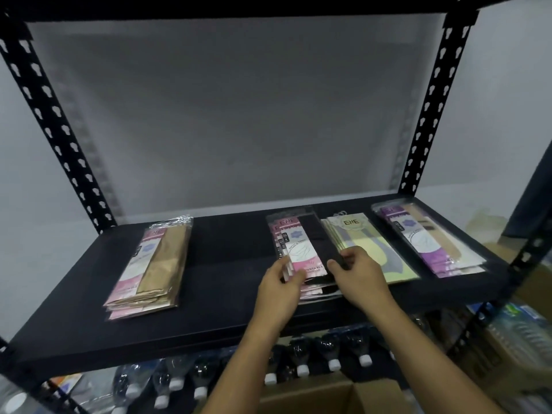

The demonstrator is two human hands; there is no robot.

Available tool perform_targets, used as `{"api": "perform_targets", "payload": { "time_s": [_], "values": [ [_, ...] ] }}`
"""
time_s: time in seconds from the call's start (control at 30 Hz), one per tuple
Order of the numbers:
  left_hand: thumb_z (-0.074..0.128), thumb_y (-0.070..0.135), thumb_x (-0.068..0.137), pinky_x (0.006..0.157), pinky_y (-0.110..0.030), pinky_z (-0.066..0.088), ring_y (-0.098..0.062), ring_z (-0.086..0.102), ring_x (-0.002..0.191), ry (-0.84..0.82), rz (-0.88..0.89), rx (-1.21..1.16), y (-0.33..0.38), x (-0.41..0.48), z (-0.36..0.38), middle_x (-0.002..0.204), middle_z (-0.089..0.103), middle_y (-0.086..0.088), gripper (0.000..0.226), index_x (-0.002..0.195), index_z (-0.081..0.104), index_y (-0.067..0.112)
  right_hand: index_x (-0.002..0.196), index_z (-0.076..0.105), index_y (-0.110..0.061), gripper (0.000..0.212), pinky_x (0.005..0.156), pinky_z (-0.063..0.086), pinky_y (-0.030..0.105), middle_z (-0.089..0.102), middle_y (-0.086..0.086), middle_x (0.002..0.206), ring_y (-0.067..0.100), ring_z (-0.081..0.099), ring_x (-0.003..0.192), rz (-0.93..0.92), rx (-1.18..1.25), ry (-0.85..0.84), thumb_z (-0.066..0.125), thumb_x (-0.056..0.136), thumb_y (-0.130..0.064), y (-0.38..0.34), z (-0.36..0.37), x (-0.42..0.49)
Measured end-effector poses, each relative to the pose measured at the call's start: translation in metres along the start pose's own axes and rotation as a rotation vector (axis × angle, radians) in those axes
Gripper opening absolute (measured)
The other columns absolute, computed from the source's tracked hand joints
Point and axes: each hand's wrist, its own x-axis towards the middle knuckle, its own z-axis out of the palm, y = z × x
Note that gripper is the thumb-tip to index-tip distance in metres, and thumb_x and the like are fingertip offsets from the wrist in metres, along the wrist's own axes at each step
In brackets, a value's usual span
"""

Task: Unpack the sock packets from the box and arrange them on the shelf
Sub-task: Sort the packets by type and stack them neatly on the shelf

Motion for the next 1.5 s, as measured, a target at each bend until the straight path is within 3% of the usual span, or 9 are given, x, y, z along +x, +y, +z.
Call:
{"api": "perform_targets", "payload": {
  "time_s": [0.13,0.27,0.37,0.47,0.6,0.8,0.93,1.3,1.5],
  "values": [
    [0.059,0.024,0.093,0.098,-0.036,0.052,-0.009,0.065,0.107,0.011,0.008,-0.008,-0.003,0.001,0.001,0.120,0.068,0.008,0.029,0.121,0.063,0.031,0.126,0.043,-0.008,0.041,0.049,0.031,0.008,0.057,0.002,0.101,0.001,0.046,0.066,0.031,0.050,-0.033,0.058,0.091,-0.024,0.003,0.004,-0.002],
    [0.055,0.022,0.095,0.092,-0.029,0.051,-0.005,0.065,0.102,0.002,0.020,-0.027,-0.002,-0.001,0.003,0.105,0.070,0.017,0.023,0.096,0.063,0.043,0.126,0.053,-0.005,0.039,0.072,0.038,0.020,0.060,0.004,0.103,0.010,0.046,0.080,0.035,0.083,-0.041,0.056,0.092,-0.023,0.003,0.003,-0.003],
    [0.053,0.022,0.096,0.094,-0.036,0.053,-0.010,0.067,0.101,0.004,0.007,-0.027,-0.003,-0.002,0.004,0.103,0.072,0.013,0.026,0.091,0.063,0.046,0.121,0.060,-0.008,0.034,0.071,0.041,0.022,0.061,-0.004,0.099,0.008,0.052,0.079,0.049,0.141,-0.062,0.059,0.091,-0.023,0.003,0.004,-0.003],
    [0.050,0.023,0.096,0.093,-0.044,0.055,-0.020,0.068,0.099,0.006,0.007,-0.033,-0.005,-0.002,0.005,0.103,0.073,0.005,0.027,0.098,0.065,0.046,0.116,0.064,-0.015,0.030,0.068,0.049,0.021,0.069,-0.003,0.103,0.006,0.062,0.084,0.052,0.188,-0.093,0.061,0.089,-0.027,0.006,0.005,-0.002],
    [0.049,0.023,0.095,0.094,-0.044,0.055,-0.014,0.069,0.099,-0.017,0.005,-0.060,-0.007,-0.003,0.004,0.105,0.073,0.011,0.035,0.125,0.061,0.038,0.122,0.061,-0.017,0.036,0.077,0.050,0.025,0.067,-0.007,0.104,0.010,0.063,0.093,0.048,0.210,-0.117,0.061,0.089,-0.030,0.008,0.005,-0.001],
    [0.049,0.012,0.096,0.089,-0.039,0.058,-0.015,0.072,0.095,-0.031,-0.062,-0.185,-0.004,0.002,0.003,0.103,0.076,0.005,0.032,0.119,0.065,0.028,0.112,0.065,-0.015,0.027,0.081,0.052,0.031,0.071,-0.002,0.103,0.014,0.065,0.092,0.089,0.273,-0.115,0.063,0.088,-0.028,0.008,0.008,-0.003],
    [0.045,0.011,0.095,0.091,-0.043,0.057,-0.017,0.072,0.097,-0.030,-0.085,-0.216,-0.005,0.006,0.002,0.107,0.075,0.001,0.036,0.122,0.063,0.027,0.102,0.065,-0.017,0.017,0.067,0.049,0.022,0.067,-0.008,0.090,0.007,0.063,0.084,0.089,0.307,-0.112,0.063,0.088,-0.026,0.010,0.011,-0.003],
    [0.044,0.014,0.097,0.095,-0.042,0.055,-0.015,0.071,0.100,-0.042,-0.046,-0.186,-0.004,0.002,0.005,0.107,0.075,0.003,0.034,0.120,0.065,0.028,0.108,0.067,-0.017,0.023,0.067,0.048,0.021,0.070,-0.006,0.098,0.007,0.064,0.088,0.069,0.343,-0.113,0.061,0.089,-0.028,0.015,0.011,-0.005],
    [0.043,0.012,0.097,0.097,-0.040,0.053,-0.013,0.070,0.101,-0.032,-0.040,-0.182,-0.005,0.001,0.004,0.107,0.075,0.005,0.038,0.125,0.064,0.026,0.102,0.058,-0.028,0.010,0.062,0.041,0.014,0.057,-0.021,0.082,-0.006,0.054,0.078,0.036,0.375,-0.138,0.058,0.092,-0.027,0.018,0.013,-0.005]
  ]
}}
